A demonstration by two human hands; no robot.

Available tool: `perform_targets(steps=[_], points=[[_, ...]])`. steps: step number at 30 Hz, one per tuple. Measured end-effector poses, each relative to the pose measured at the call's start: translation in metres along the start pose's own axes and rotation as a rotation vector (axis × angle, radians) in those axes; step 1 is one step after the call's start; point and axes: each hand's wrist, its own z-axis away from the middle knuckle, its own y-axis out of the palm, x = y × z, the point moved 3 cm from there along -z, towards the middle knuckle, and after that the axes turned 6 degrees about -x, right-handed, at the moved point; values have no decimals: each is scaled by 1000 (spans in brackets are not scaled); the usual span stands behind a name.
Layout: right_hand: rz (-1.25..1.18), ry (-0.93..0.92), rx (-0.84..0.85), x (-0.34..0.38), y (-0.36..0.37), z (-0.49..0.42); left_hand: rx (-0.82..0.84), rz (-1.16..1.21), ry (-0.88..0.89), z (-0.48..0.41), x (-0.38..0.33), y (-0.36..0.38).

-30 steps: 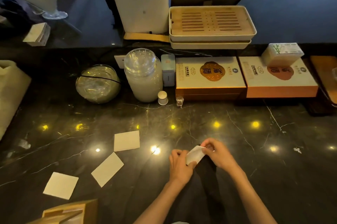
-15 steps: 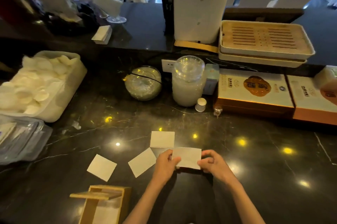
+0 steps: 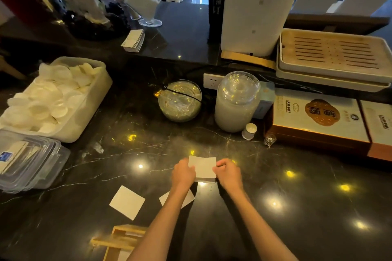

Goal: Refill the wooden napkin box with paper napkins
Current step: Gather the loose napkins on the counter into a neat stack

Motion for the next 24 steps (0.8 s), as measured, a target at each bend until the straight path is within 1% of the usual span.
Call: perform_targets(steps=[4,9,15,17,20,24], points=[[106,15,-53,-6,26,-5,10,-142,-31,-9,9,9],[190,-31,-104,-9,34,-4,3,-225,-5,-10,14,18],[214,-36,-124,-11,36,-3,-57,-304,94,-13,12,19],[239,-41,-122,-12,37,-1,-54,-344,117,-13,12,19],[253,-45,-121,-15,41,2,-38,-385,107,-11,15,23],[260,-63,-161,-16,45,5,-67,-385,110,-10,16,24]])
